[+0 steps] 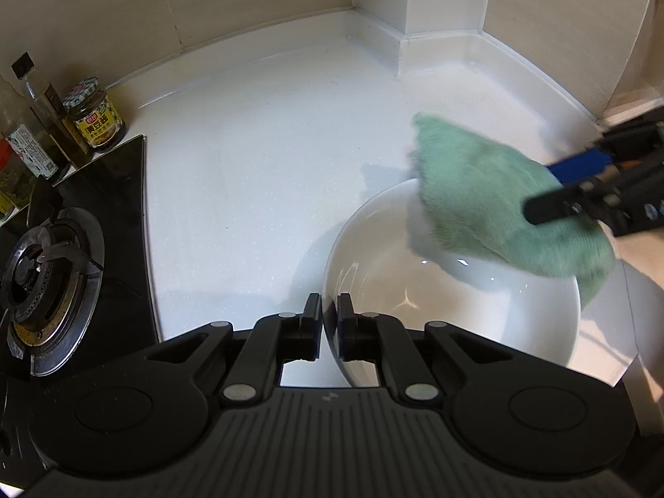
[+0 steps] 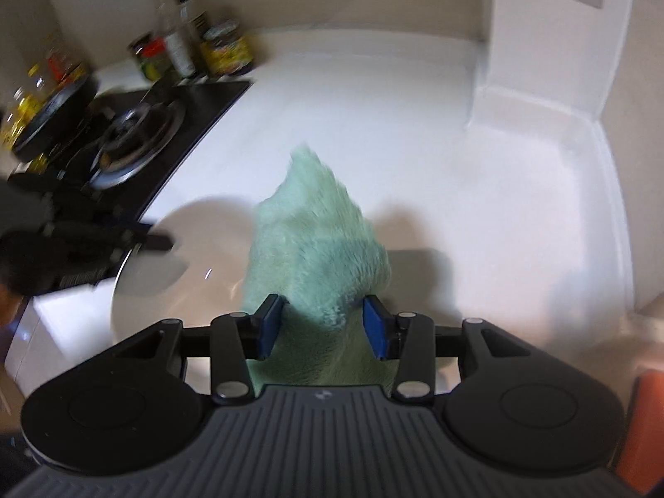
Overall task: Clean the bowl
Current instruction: 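Hold the bowl rim with the left gripper while the right gripper wipes the bowl with the towel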
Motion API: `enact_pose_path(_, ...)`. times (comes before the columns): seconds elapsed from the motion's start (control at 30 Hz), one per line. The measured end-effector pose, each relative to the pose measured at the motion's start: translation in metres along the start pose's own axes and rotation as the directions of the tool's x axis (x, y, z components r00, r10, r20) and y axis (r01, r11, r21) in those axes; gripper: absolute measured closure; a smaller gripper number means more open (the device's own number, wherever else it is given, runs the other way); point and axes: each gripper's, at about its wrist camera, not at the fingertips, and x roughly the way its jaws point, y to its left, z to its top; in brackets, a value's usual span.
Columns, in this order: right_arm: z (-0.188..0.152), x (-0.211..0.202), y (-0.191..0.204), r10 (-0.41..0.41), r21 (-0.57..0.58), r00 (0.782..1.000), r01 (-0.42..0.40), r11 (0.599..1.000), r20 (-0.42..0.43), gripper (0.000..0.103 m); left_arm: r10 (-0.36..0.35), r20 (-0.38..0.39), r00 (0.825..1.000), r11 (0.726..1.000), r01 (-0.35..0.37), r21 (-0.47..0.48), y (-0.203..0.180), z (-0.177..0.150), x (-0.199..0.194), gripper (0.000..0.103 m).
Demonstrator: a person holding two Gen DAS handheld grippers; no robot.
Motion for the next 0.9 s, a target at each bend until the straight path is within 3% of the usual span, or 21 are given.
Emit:
enact_pose_path(0.2,0.011,0.001,0.012,-0.081,-0.093,0.996,0.084,0.992,0.044,0.065,-0.006,0.005,1.000,1.000,0.006,-0.016,0.002,0.002,-0.002,0.099)
enact_pose_path(0.3,0.011,0.001,0.014,-0.050,-0.097,0.999,0.051,0.994,0.018,0.065,-0.002,0.004,1.000,1.000,0.002,-0.013,0.001,0.003,-0.003,0.099)
enact_pose_path(0.37,0.004,0.009,0.021,-0.018,-0.167,0.998,0.006,0.986,-0.067,0.065,-0.005,0.004,1.000,1.000,0.005,-0.012,0.001,0.005,-0.004,0.099)
enact_pose_path(0.4,0.002,0.010,0.021,-0.025,-0.178,0.997,0.012,0.984,-0.071,0.065,-0.006,0.004,1.000,1.000,0.006,-0.013,0.002,0.005,-0.004,0.099)
enact_pose_path(0.57,0.009,0.013,0.006,-0.032,-0.082,0.999,0.031,0.996,-0.009,0.060,-0.002,0.005,1.000,1.000,0.003,-0.005,0.000,0.005,-0.003,0.099)
enact_pose_path(0.7,0.013,0.022,0.015,0.006,-0.094,1.000,-0.008,0.996,-0.017,0.060,-0.008,0.004,1.000,1.000,0.008,-0.013,0.000,0.005,-0.003,0.099)
enact_pose_path(0.77,0.015,0.032,0.017,-0.011,-0.107,0.999,0.005,0.994,-0.051,0.071,-0.017,0.006,1.000,0.999,0.017,-0.037,0.003,0.004,-0.004,0.099)
enact_pose_path(0.9,0.013,0.036,0.016,-0.017,-0.128,0.997,0.008,0.992,-0.075,0.077,-0.045,-0.002,0.999,0.992,0.045,-0.120,0.010,-0.002,-0.008,0.099)
